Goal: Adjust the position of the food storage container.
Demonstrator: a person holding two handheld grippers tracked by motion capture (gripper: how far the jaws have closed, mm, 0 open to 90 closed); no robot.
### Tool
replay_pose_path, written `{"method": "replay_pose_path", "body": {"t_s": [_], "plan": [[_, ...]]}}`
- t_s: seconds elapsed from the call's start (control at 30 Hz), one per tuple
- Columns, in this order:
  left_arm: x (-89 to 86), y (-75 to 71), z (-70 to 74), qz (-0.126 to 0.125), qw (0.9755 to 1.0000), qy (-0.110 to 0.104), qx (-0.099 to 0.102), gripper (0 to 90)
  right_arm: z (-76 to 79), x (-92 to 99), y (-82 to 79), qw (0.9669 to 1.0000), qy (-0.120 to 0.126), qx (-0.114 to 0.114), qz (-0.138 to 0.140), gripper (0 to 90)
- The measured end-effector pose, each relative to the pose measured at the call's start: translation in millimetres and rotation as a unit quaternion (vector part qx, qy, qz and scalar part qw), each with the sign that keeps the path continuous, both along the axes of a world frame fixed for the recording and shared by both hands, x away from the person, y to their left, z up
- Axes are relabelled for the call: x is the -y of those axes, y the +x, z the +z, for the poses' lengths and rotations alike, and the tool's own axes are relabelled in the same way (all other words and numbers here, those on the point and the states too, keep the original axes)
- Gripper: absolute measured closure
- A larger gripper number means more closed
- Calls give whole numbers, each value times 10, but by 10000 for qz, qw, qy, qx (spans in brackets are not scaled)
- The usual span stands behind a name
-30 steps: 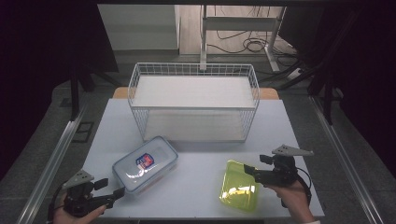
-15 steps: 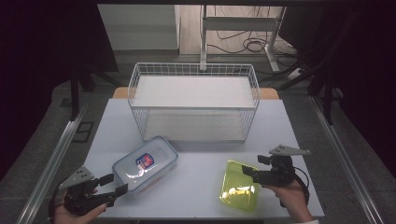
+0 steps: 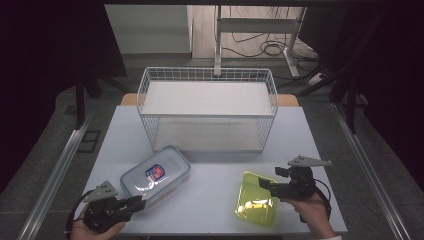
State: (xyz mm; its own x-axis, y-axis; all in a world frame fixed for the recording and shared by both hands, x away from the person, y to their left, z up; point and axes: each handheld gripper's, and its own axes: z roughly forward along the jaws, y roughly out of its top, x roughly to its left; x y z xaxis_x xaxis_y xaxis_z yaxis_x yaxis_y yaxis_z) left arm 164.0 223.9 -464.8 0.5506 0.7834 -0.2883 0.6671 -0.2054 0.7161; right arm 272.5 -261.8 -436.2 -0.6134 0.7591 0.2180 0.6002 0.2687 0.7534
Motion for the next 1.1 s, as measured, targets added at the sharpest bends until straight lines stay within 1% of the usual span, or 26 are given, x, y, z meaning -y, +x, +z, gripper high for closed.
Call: {"method": "replay_pose_path", "body": {"t_s": [0.1, 0.2, 0.27, 0.33, 0.47, 0.57, 0.77, 0.83, 0.9, 0.93, 1.1], "plan": [[122, -28, -78, -124, 9998, 90, -100, 838, 4, -12, -4, 10000, -2, 1, 24, 198], [252, -57, -161, -284, 9989, 332, -196, 869, 5, -23, -4, 10000, -19, -10, 69, 198], [305, -53, -197, -304, 9983, 431, -231, 878, 5, -28, -4, 10000, -29, -14, 88, 198], [325, -39, -218, -264, 9980, 523, -220, 884, 4, -32, -4, 9999, -30, -14, 95, 198], [294, 2, -261, -149, 9980, 547, -281, 894, 4, -37, -4, 9999, -33, -15, 112, 198], [276, 27, -295, -133, 9974, 627, -316, 896, 5, -37, -6, 9999, -39, -13, 110, 198], [260, 61, -331, -91, 9967, 719, -362, 897, 3, -38, -8, 9999, -47, -18, 114, 198], [217, 83, -340, -12, 9967, 721, -377, 896, 3, -37, -8, 9999, -44, -19, 114, 198], [183, 98, -350, -64, 9973, 580, -452, 897, 4, -35, -8, 9999, -41, -17, 114, 198], [177, 101, -354, -75, 9973, 567, -468, 897, 4, -33, -7, 9999, -41, -12, 116, 198], [157, 111, -350, -88, 9968, 638, -477, 898, 7, -28, -8, 9999, -38, -17, 106, 198]]}}
